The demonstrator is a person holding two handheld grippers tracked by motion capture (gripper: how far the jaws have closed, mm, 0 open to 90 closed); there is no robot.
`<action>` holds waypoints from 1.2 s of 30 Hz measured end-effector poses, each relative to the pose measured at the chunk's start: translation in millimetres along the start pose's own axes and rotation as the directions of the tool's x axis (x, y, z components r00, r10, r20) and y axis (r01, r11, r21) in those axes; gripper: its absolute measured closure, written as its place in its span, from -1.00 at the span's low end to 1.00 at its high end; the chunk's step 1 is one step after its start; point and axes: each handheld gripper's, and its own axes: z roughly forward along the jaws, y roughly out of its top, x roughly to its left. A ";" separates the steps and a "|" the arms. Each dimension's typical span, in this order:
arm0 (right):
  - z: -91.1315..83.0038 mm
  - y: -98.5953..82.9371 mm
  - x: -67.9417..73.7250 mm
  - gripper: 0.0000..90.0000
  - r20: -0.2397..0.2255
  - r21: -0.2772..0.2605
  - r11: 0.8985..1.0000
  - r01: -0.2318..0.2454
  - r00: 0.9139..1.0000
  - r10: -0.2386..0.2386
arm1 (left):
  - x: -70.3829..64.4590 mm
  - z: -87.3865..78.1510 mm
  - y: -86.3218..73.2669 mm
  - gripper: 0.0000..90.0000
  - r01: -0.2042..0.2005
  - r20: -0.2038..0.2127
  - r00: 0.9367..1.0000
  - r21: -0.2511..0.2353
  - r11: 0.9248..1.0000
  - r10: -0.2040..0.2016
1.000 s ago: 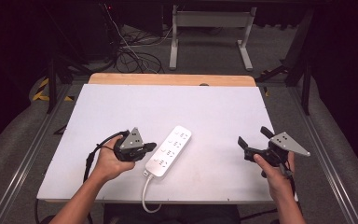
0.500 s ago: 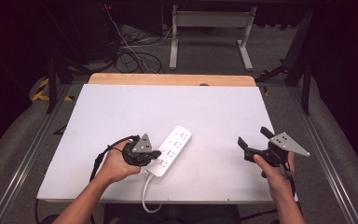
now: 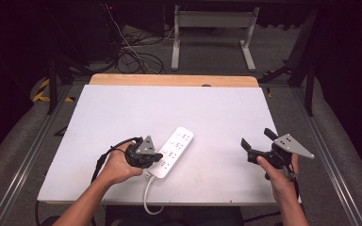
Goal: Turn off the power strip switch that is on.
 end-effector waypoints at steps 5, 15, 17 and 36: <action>-0.3 0.1 0.1 -0.93 0.000 0.000 1.000 -0.002 1.000 0.002 | 0.5 0.8 -0.6 1.00 0.009 0.004 1.000 -0.003 1.000 -0.009; -1.6 0.5 -0.1 -0.94 0.002 -0.002 1.000 -0.001 1.000 0.001 | 1.4 2.9 -2.9 1.00 0.031 0.010 0.999 -0.004 1.000 -0.031; -1.5 0.4 -0.2 -0.93 0.002 -0.002 1.000 -0.002 1.000 0.002 | 2.2 3.1 -3.2 1.00 0.035 0.016 0.999 -0.008 0.999 -0.035; -1.9 0.9 -0.2 -0.93 0.003 -0.007 1.000 -0.003 1.000 0.003 | 2.0 4.8 -5.7 1.00 0.082 0.034 0.996 -0.030 0.996 -0.081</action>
